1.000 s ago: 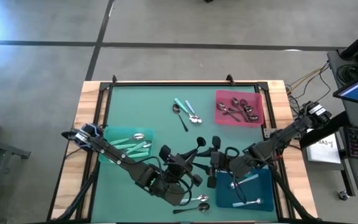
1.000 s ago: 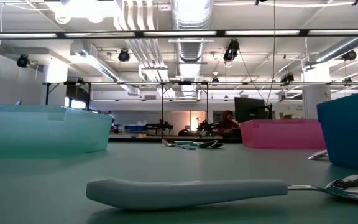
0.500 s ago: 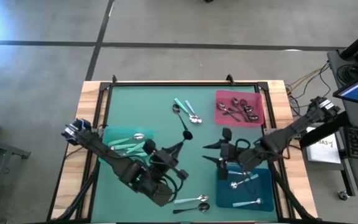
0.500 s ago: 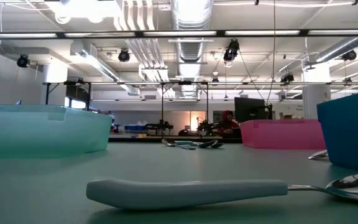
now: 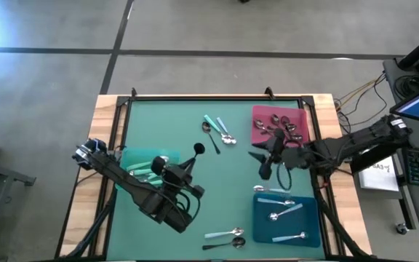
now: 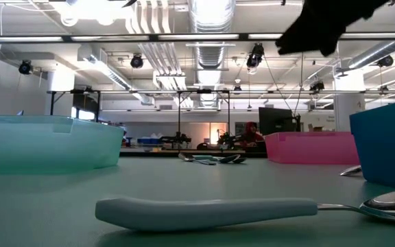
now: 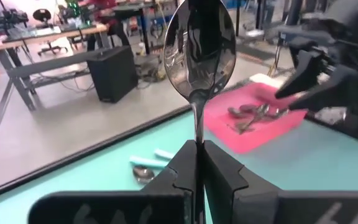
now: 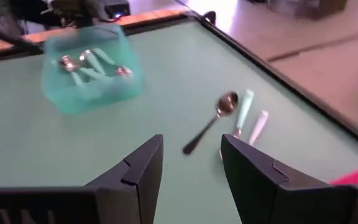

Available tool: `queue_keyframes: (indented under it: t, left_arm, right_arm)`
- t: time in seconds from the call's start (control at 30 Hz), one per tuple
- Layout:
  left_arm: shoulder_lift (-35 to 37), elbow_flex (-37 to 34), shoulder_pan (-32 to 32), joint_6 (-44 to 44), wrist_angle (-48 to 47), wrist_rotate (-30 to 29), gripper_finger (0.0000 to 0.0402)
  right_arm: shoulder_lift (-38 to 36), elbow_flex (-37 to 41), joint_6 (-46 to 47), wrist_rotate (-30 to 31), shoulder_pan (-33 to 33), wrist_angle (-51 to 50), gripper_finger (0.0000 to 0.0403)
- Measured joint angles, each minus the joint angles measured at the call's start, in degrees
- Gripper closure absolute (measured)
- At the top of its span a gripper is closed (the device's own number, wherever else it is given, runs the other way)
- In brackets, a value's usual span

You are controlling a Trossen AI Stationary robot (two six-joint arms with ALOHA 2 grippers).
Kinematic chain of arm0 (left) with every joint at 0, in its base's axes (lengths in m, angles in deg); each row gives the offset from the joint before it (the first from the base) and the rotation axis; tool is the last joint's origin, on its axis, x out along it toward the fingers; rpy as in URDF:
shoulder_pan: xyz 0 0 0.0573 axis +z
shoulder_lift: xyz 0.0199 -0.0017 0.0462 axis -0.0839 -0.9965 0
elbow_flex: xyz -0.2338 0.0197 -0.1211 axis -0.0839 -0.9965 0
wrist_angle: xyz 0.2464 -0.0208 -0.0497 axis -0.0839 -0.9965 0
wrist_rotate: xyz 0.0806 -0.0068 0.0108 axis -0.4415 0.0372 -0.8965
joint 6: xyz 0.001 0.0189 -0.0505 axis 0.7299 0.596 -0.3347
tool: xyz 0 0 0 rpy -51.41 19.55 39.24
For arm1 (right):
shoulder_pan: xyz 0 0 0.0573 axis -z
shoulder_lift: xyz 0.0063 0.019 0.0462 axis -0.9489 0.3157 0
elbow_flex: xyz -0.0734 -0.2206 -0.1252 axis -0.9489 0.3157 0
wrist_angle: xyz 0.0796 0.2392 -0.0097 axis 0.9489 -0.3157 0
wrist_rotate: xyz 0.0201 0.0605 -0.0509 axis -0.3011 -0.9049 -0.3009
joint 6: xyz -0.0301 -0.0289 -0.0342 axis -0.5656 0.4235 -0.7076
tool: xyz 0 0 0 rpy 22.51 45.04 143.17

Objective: Sort silverware by color (type)
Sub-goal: Put the black spoon into the black bin

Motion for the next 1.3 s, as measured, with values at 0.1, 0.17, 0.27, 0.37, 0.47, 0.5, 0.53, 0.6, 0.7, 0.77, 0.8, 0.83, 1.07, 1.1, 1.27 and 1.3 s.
queue_keyframes:
  t: [0.1,0.17,0.27,0.37,0.47,0.5,0.53,0.6,0.7,0.77,0.8,0.83,1.07,1.1,1.27,1.3]
  left_arm:
    - [0.0,-0.02,0.31,0.5,-0.02,1.08,0.0401]
    - [0.0,-0.02,0.59,-0.07,0.5,1.85,0.0401]
    - [-0.16,-0.09,1.08,1.9,5.29,3.9,0.0401]
    - [-0.68,-0.42,1.25,11.38,15.05,8.89,0.0401]
    - [-1.64,-0.96,1.4,23.68,28.08,14.16,0.0401]
    - [-2.02,-1.0,1.4,27.2,32.16,15.93,0.0401]
    - [-2.43,-1.01,1.47,30.64,36.17,17.72,0.0401]
    - [-3.3,-1.01,1.55,36.61,43.55,20.37,0.0401]
    - [-4.38,-1.08,1.55,44.77,52.95,22.31,0.0401]
    - [-4.5,-1.31,1.55,49.14,58.39,23.61,0.0401]
    - [-4.5,-1.37,1.55,51.05,61.09,24.65,0.0401]
    - [-4.5,-1.38,1.55,53.24,63.61,25.52,0.0401]
    - [-4.5,-1.42,1.95,62.63,72.88,27.8,0.0401]
    - [-4.48,-1.42,2.21,63.09,73.09,27.79,0.0401]
    - [-3.88,-1.51,3.89,67.43,73.06,29.01,0.0401]
    - [-3.5,-1.51,4.33,68.83,73.11,29.62,0.0401]
  right_arm:
    - [-1.51,4.69,1.66,-3.38,4.07,3.73,0.0248]
    - [-1.73,7.02,2.4,-5.29,6.51,6.46,0.0251]
    - [-1.8,9.24,5.24,-7.96,8.97,7.56,0.0254]
    - [-1.5,10.35,5.91,-9.8,9.57,7.48,0.0258]
    - [-1.42,10.52,6.45,-10.25,9.53,7.51,0.0261]
    - [-1.42,10.53,6.7,-10.43,9.53,7.53,0.0263]
    - [-1.44,10.53,6.99,-10.99,9.55,7.57,0.0264]
    - [-1.54,10.53,7.34,-11.54,9.4,7.52,0.0265]
    - [-1.55,10.53,7.37,-11.73,8.87,7.55,0.0266]
    - [-1.51,10.53,7.36,-11.75,8.36,7.54,0.0265]
    - [-1.51,10.53,7.38,-11.73,8.14,7.55,0.0264]
    - [-1.51,10.54,7.61,-11.75,7.86,7.52,0.0264]
    - [-1.51,10.57,8.07,-11.75,6.22,7.5,0.027]
    - [-1.51,10.57,8.17,-11.73,6.01,7.5,0.0271]
    - [-1.48,10.57,8.76,-11.73,5.88,7.48,0.0267]
    - [-1.48,10.57,8.84,-11.73,5.88,7.5,0.0266]
